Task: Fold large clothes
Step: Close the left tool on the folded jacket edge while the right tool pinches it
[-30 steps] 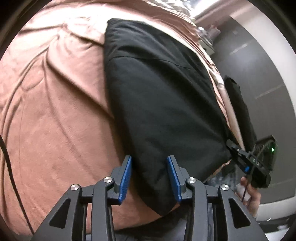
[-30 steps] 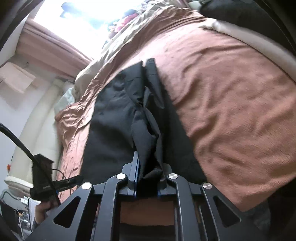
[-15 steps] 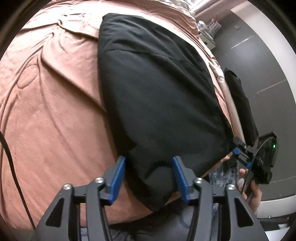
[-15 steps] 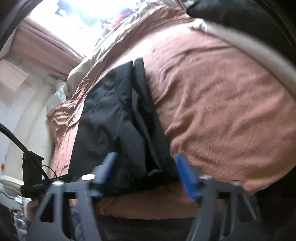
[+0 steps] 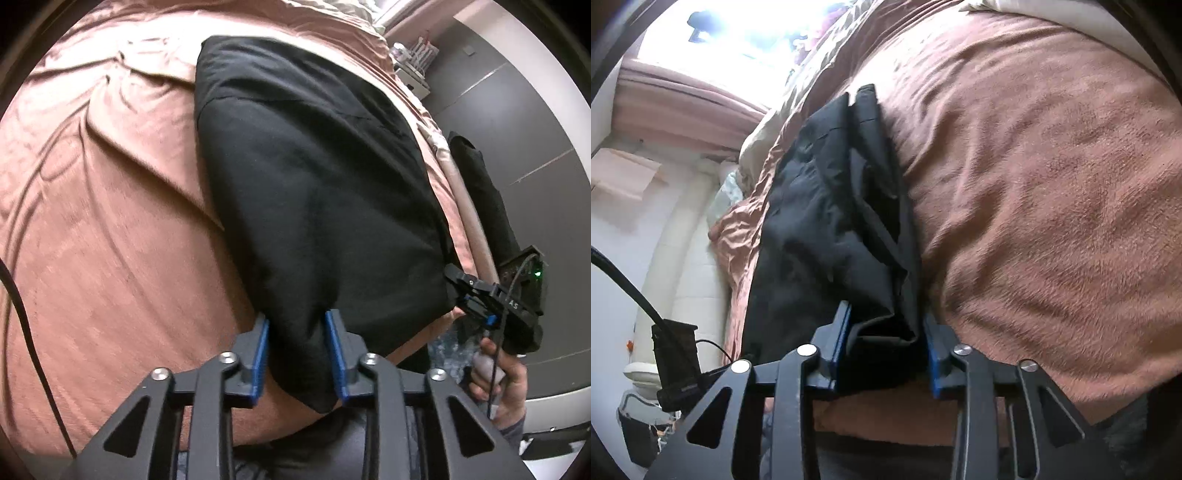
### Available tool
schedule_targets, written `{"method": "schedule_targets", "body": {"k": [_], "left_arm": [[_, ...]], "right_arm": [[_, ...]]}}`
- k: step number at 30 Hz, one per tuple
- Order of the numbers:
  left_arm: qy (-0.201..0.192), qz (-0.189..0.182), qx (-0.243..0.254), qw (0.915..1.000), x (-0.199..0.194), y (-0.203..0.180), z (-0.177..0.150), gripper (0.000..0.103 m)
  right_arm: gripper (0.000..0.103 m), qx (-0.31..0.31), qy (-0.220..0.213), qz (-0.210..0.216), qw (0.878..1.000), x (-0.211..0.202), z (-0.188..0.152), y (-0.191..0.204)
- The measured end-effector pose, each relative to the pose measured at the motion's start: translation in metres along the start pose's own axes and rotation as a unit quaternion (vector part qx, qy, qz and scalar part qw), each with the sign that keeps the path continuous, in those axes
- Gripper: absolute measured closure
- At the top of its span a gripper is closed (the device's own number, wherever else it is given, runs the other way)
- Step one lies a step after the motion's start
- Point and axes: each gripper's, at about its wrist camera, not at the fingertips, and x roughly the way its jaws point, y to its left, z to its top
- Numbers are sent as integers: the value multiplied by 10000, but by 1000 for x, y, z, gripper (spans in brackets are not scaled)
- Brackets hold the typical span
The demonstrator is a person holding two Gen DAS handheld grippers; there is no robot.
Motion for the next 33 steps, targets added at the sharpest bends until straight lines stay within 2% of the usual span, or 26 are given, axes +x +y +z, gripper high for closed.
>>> {"method": "schedule_targets", "body": {"k": [6,10,14,17,19,21,24,28,33], "left_arm": [[-95,188,229,9995,-24,-2,-3,82],[14,251,358,9990,-38,6,-15,82],[216,62,262,9994,-41,22,-30,79],[372,-136,-26,9992,-36,35,-29,73],[474,-364,-318,9977,-34,47,-23,67],[332,-516,-440,9971,-39,55,-14,55],[73,-534,-479,9974,-45,60,4,43],[-83,-510,-578,9970,-41,68,31,43],[-140,-285,-583,9978,-20,68,73,43]], "right_arm": [[79,-152,116,64,9998,-3,-17,13],[79,-250,445,309,9982,-3,-39,15],[76,-328,597,362,9970,-10,-51,13],[64,-363,552,175,9977,-17,-39,7],[42,-345,423,63,9985,-23,-29,6],[32,-328,297,-52,9990,-30,-18,3],[32,-248,144,-94,9995,-35,3,3],[32,-331,184,-93,9992,-18,31,10],[32,-380,307,-98,9988,20,59,13]]}}
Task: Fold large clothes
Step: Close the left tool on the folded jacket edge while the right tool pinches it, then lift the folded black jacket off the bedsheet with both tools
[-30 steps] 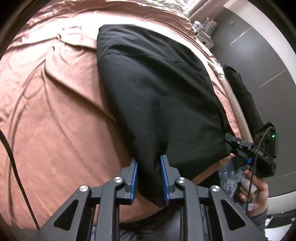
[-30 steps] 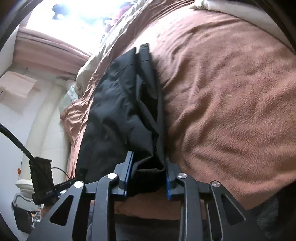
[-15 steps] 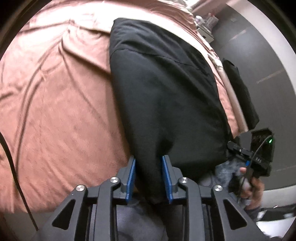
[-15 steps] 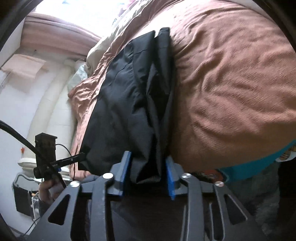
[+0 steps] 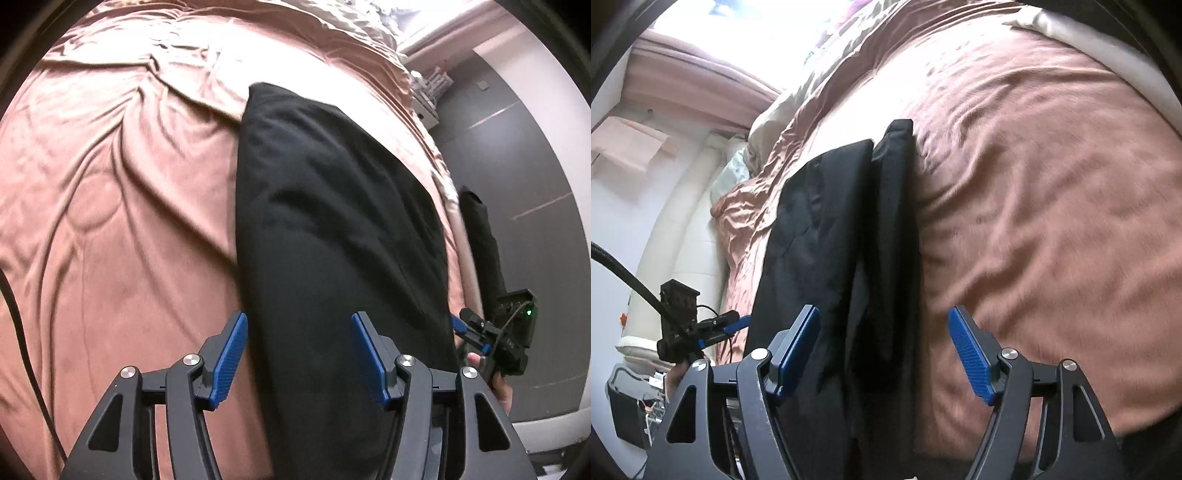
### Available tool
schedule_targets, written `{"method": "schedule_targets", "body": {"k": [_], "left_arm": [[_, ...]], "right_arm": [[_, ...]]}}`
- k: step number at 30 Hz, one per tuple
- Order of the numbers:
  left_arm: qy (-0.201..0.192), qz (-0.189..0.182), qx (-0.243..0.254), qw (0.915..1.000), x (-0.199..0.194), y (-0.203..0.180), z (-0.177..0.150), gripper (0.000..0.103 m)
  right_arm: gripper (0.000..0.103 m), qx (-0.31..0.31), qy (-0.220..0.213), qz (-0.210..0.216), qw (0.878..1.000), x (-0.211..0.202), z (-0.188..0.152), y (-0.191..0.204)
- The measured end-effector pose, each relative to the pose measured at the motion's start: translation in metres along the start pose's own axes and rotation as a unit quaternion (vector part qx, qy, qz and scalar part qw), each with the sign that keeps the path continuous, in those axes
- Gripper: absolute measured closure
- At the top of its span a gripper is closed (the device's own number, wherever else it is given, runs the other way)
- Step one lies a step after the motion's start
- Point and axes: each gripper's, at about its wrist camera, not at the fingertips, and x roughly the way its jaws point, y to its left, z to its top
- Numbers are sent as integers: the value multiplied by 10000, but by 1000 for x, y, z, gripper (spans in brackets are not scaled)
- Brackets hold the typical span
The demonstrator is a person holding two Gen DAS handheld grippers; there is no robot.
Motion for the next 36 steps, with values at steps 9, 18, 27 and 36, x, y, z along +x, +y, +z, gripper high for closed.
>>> {"method": "schedule_targets", "body": {"k": [9,18,27,36], "left_arm": [[-21,168,-50,9998,33,9,42,43],[-279,287,-9,9992,46,6,64,52],[-403,828,686,9934,51,-34,67,56],[-216,-159,-327,9991,62,18,75,36]], "right_arm": [[22,190,280,260,9991,55,42,-11],[22,123,593,870,9944,92,66,-13],[44,211,464,909,9946,109,77,-20],[81,130,371,972,9945,104,68,-20]]}}
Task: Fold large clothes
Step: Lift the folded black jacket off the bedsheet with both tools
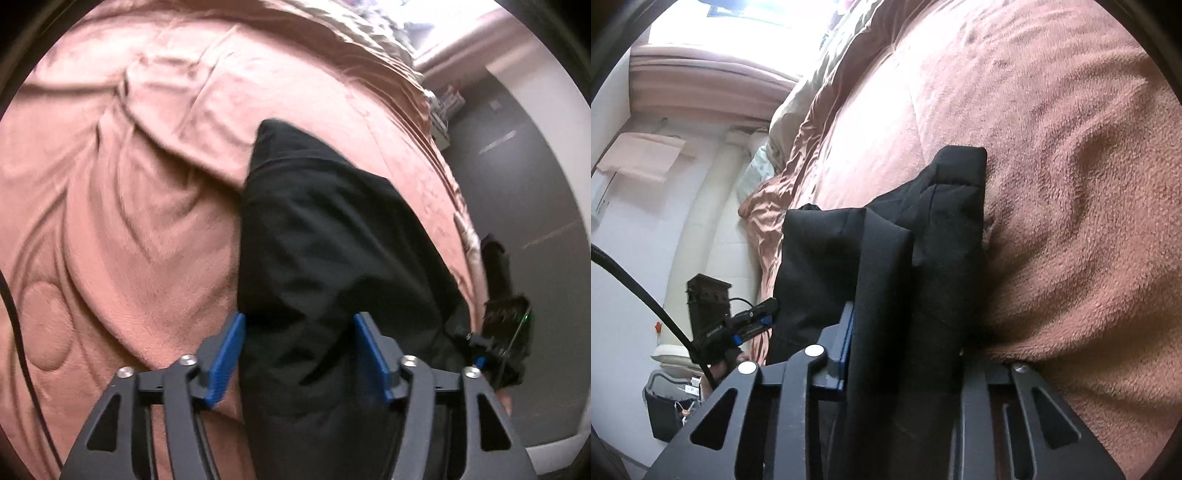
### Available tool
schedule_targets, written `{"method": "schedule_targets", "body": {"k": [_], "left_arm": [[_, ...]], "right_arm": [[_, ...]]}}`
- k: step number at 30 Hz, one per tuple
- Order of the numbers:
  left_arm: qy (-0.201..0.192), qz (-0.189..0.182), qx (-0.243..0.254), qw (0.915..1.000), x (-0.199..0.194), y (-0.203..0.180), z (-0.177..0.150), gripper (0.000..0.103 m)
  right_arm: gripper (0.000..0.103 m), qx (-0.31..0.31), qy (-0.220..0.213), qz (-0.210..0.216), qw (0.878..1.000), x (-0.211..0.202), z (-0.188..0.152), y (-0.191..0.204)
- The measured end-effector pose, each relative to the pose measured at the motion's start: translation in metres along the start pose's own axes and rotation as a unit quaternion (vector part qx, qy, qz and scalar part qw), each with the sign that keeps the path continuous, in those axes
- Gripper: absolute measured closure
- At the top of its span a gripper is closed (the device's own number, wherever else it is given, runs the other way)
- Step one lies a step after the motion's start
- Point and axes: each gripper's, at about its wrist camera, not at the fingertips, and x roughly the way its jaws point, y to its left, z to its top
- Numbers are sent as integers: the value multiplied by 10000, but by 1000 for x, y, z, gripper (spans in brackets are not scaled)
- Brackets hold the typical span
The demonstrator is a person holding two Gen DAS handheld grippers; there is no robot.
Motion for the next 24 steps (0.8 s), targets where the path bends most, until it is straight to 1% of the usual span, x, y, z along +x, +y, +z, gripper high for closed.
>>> {"method": "schedule_targets", "body": {"k": [2,4,6,7,9,10,12,13,15,20,21,24], "left_arm": [[75,-146,-201,9997,6,10,1,33],[111,-205,-307,9993,12,15,-1,33],[98,-266,-259,9993,15,9,-3,34],[84,-173,-181,9997,15,4,-3,34],[26,62,50,10000,12,-8,-4,43],[12,74,79,9999,9,-9,-4,45],[-34,37,121,9999,-1,-14,-5,57],[-61,40,170,9998,-5,-16,-6,59],[-160,126,383,9991,-19,-29,-9,67],[-460,289,811,9952,-51,-56,-20,74],[-547,286,889,9941,-58,-62,-23,77],[-797,189,974,9919,-80,-71,-33,80]], "right_arm": [[81,-8,-20,10,10000,0,-2,0],[81,37,-13,14,10000,-2,-4,-1],[82,52,-11,8,10000,-3,-4,1],[85,33,-24,33,10000,-4,-4,3],[89,-10,-70,171,9998,-8,-3,12],[89,-48,-87,198,9998,-11,-4,16],[90,-176,-118,158,9997,-13,-5,25],[91,-255,-140,125,9995,-14,-7,32],[91,-374,-186,90,9991,-17,-10,45],[92,-691,-325,69,9971,-31,-22,79],[92,-749,-353,81,9965,-35,-24,84],[92,-921,-487,109,9945,-51,-34,104]]}}
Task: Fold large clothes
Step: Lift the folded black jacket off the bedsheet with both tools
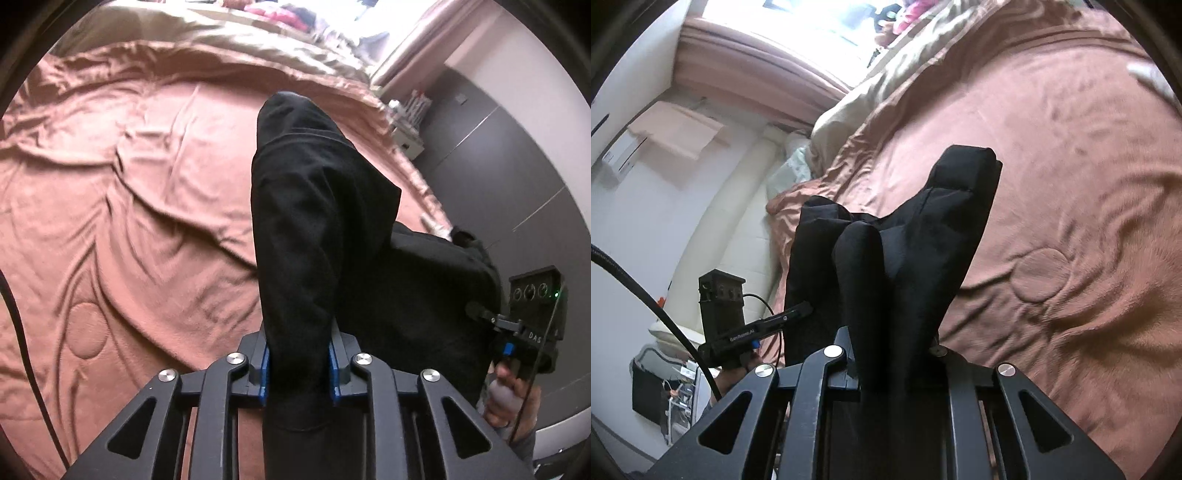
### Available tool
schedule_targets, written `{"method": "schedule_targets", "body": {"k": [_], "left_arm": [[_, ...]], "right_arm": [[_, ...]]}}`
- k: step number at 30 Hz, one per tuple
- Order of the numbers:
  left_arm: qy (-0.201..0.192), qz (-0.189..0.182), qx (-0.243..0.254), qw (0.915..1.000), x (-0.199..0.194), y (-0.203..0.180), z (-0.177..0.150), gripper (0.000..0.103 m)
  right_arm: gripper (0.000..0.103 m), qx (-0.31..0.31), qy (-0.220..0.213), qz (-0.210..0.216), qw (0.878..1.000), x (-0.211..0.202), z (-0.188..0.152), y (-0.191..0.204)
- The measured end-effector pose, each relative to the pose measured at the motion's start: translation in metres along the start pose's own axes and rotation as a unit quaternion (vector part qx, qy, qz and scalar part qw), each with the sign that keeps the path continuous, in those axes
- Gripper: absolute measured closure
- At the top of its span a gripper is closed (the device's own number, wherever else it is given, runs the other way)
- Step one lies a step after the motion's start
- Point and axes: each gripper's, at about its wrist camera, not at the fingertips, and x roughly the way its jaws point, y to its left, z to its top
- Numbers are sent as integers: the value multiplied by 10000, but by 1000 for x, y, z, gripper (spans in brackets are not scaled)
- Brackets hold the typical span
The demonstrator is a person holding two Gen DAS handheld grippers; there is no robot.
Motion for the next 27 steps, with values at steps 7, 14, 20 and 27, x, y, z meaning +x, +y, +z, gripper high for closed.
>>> {"method": "schedule_targets", "body": {"k": [7,14,20,27], "left_arm": [[-702,-260,58,9972,-71,-22,-7,81],[-1269,-270,162,9914,-141,-43,-25,81],[-1762,-261,229,9837,-215,-55,-49,81],[-2266,-140,250,9736,-303,-56,-94,81]], "right_arm": [[92,-502,-308,92,9982,-43,-18,58],[92,-1022,-560,223,9929,-83,-52,118],[92,-1443,-749,381,9860,-108,-87,164],[92,-1796,-805,650,9783,-124,-133,208]]}}
